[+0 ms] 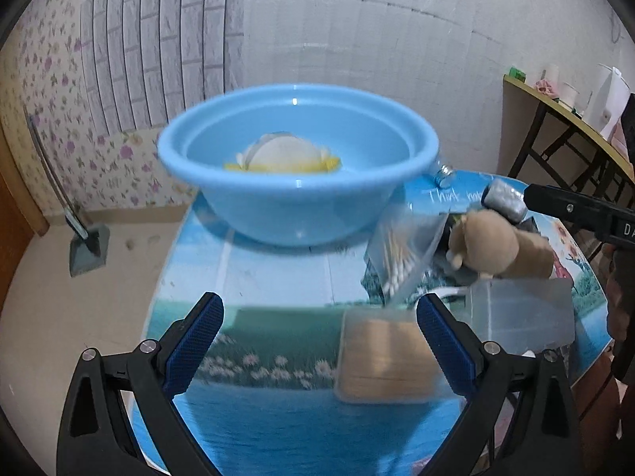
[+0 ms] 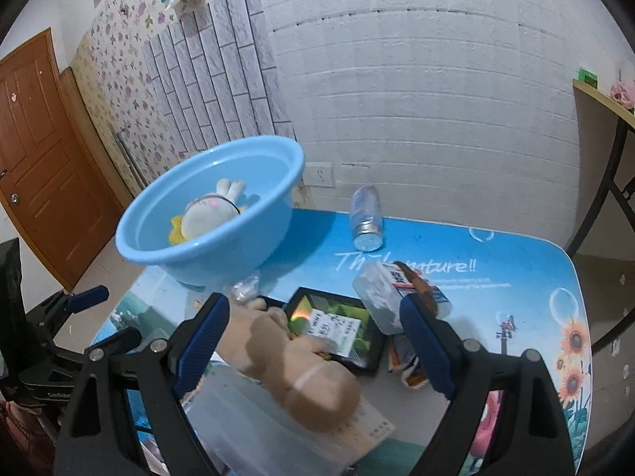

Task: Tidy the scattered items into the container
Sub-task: 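Grasp the clear toothpick box with the left tool, then carry the toothpick box into the basin with left tool while right carries charger, then release the white charger into the basin with the right tool, then grasp the clear plastic box with the left tool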

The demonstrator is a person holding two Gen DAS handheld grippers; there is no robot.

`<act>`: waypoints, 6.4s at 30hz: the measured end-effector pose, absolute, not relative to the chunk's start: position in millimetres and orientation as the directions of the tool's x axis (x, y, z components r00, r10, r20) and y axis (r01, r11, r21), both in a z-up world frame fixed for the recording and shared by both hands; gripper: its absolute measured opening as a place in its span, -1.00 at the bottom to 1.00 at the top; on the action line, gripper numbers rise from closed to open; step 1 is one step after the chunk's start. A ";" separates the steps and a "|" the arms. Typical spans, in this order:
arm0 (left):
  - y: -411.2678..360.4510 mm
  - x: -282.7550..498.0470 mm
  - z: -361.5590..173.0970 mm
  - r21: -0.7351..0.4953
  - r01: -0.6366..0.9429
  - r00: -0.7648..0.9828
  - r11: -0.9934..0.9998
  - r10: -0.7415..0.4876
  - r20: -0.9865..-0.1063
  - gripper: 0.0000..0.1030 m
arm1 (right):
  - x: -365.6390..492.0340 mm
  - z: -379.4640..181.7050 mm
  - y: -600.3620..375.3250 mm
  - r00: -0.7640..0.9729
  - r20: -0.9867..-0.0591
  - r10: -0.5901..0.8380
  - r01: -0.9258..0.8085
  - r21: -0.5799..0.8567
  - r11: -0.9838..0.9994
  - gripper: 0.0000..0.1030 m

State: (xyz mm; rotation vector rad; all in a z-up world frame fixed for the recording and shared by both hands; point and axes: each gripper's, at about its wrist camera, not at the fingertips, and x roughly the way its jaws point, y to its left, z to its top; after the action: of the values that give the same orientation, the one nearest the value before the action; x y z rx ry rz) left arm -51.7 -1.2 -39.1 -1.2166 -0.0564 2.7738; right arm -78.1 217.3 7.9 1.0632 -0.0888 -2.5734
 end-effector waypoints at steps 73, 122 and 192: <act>-2.9 -3.1 -29.8 -0.076 -0.181 -0.709 -0.981 0.184 -0.681 0.80 | 29.2 -19.1 177.1 -0.439 -0.727 -0.528 0.647 0.153 -0.747 -0.48; -22.1 -125.3 -1.8 -0.071 -0.165 -0.751 -0.984 0.172 -0.637 0.80 | -129.7 38.8 128.6 -0.558 -0.591 -0.583 0.613 0.180 -0.769 -0.50; 94.4 -18.2 -36.1 -0.062 -0.337 -0.633 -0.939 0.275 -0.724 0.80 | 4.9 -25.0 260.9 -0.520 -0.742 -0.423 0.473 0.162 -0.866 -0.43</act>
State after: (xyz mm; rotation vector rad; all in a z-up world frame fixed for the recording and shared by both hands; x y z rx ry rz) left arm -18.2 94.4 -36.1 -1.1181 0.1122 2.5656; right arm 4.9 260.9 -25.0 1.1315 0.0811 -2.3633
